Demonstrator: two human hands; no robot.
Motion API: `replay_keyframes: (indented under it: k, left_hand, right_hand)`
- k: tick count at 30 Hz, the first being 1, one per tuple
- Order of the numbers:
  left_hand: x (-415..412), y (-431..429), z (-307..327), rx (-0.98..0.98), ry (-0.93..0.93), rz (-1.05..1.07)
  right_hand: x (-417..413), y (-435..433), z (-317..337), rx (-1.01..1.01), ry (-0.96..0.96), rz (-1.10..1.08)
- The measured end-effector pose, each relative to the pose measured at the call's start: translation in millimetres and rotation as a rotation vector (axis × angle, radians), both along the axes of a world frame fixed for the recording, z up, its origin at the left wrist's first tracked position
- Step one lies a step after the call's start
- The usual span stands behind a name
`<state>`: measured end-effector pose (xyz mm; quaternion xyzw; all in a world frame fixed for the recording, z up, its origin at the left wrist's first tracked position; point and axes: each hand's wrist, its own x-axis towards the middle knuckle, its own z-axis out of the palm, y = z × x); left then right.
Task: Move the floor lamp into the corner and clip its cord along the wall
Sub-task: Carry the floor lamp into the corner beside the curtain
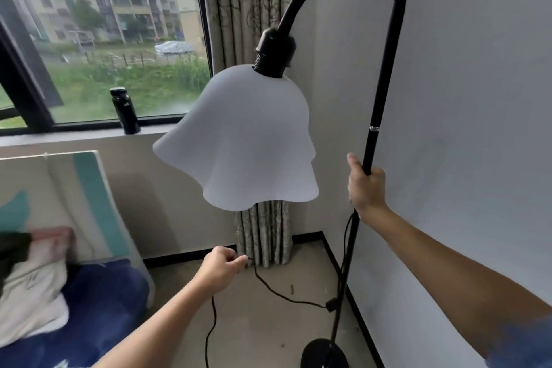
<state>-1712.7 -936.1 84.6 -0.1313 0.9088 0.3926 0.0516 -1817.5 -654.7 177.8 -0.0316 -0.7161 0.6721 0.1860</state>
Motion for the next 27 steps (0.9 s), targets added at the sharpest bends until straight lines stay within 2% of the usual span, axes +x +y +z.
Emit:
replay_keyframes:
  k: [8,12,22,27]
  left_hand:
    - [-195.4,-40.6,-8.4,-0.003,-0.021,-0.035]
    - [-257.1,-45.9,-7.6,-0.031,-0.039,-0.06]
    - [-413.4,-55.1,-22.9,-0.04,-0.086,0.136]
    - [-467.5,-58.4,-23.6,-0.038,-0.1,0.223]
  right_hand:
    - [-182.9,-48.6,0.6,-0.016,-0.011,-0.007]
    - [-250.4,-60.4,6.7,-0.037,0.017,0.012]
    - [-455.4,-88.0,-34.0,-0.115,-0.076,0.184]
    - [-531.8,-101.3,-39.2,-0.111,-0.113,0.255]
